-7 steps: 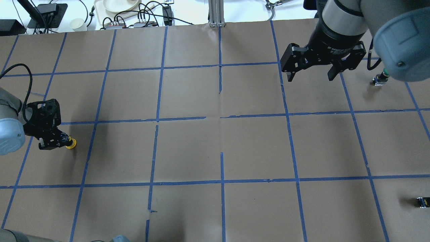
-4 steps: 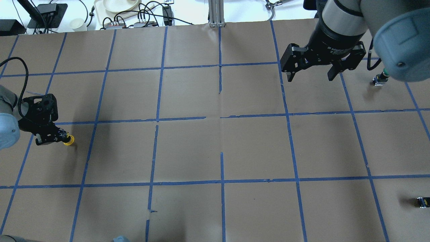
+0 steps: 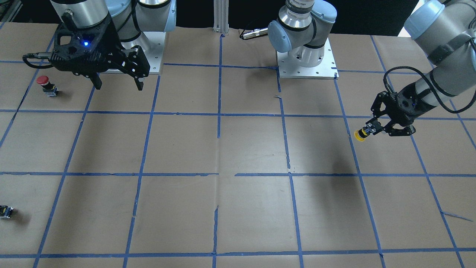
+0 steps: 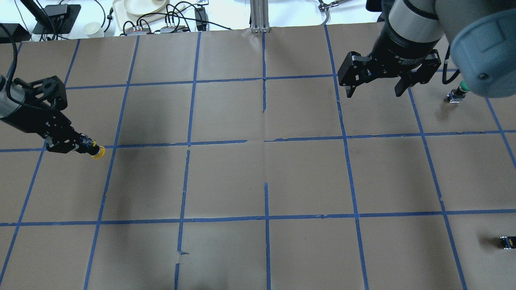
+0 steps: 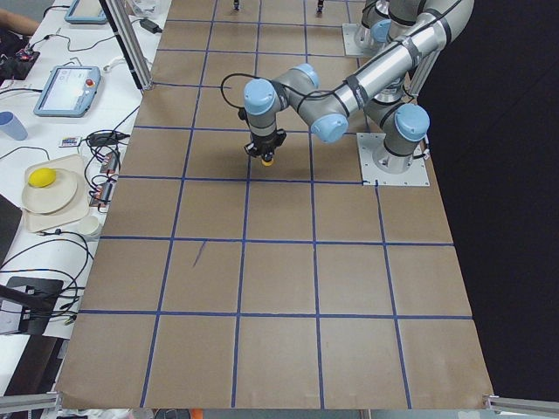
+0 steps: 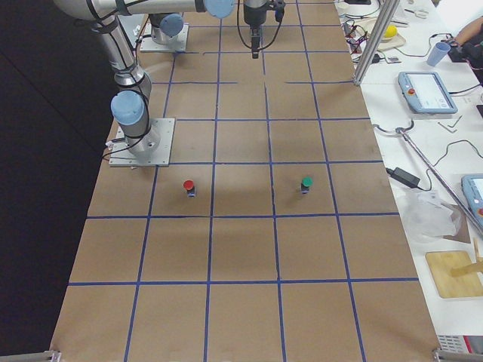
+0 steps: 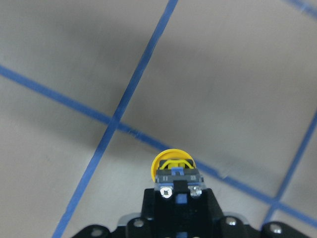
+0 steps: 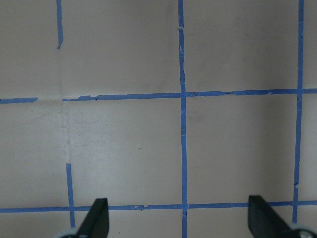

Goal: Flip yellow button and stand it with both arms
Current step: 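Lift the yellow button with the left gripper while the right arm turns toward it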

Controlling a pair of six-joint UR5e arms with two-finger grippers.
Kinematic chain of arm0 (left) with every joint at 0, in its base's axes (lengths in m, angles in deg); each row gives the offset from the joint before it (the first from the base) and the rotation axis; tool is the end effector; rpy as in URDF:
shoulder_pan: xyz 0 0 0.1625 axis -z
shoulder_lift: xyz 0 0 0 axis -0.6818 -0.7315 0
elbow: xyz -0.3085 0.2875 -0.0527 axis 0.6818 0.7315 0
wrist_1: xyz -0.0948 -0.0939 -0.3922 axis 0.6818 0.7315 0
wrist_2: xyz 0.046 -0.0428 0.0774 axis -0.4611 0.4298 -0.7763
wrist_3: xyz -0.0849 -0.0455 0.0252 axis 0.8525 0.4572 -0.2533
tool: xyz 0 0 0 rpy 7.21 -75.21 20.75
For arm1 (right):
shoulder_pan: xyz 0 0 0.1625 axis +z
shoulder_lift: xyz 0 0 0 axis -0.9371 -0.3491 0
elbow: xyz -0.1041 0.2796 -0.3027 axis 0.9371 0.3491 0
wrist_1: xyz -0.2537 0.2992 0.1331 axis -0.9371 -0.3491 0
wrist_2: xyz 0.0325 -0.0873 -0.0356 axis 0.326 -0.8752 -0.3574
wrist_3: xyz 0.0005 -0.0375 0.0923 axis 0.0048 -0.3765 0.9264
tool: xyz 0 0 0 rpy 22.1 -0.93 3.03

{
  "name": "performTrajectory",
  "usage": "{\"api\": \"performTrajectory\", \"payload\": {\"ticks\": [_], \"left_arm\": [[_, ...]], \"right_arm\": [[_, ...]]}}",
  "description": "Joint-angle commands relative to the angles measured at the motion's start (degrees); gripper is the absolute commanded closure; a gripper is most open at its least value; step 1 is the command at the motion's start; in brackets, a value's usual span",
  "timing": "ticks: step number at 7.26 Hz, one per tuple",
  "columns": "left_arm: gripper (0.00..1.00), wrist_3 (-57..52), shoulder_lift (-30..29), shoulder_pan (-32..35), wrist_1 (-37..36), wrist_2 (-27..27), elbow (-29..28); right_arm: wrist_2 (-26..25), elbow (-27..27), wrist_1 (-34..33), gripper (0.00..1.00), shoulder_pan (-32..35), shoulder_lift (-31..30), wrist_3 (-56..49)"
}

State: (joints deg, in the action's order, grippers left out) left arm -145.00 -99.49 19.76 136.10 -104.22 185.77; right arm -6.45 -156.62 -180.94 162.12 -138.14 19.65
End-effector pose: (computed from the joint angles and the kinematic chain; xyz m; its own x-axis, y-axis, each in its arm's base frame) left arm 0.0843 -0.4906 0.3641 -0.4543 0.8721 0.1818 0.8611 0.4822 -0.1610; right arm 0.1558 -0.4709 0.5028 -0.9996 0.0204 -0.0185 0.0215 0.9981 -0.0582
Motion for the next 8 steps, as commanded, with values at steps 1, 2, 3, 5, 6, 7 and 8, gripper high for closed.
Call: {"api": "performTrajectory", "payload": {"ticks": [1,2,3,5,6,7,8], "left_arm": [[0.81,8.7,1.9,8.4,12.1,6.8,-8.1],[0.81,12.2,1.8,10.3,15.8,12.0,-10.3],[0.81,14.8,2.4,12.4,17.8,15.6,-10.9],[0.81,19.1,3.3,13.0,21.4,20.9,-11.6],[0.81,24.2,3.2,13.4,21.8,25.8,-11.6],[0.8,25.3,3.3,15.2,21.7,26.7,-11.6],[0.81,30.0,3.2,16.3,21.6,29.8,-11.6]], "right_arm": [[0.5,0.3,0.1,0.01,-0.4,0.1,0.1],[3.0,0.5,0.2,0.01,-2.0,0.0,0.1],[7.9,0.5,0.6,0.01,-5.5,-0.5,0.1],[19.7,0.5,4.8,0.01,-13.8,-1.4,-0.5],[27.6,0.5,8.1,0.01,-16.9,-1.4,-0.6],[35.2,0.3,12.1,0.0,-20.2,-1.4,-0.7],[44.1,0.0,16.6,0.0,-23.1,-1.4,-0.9]]}}
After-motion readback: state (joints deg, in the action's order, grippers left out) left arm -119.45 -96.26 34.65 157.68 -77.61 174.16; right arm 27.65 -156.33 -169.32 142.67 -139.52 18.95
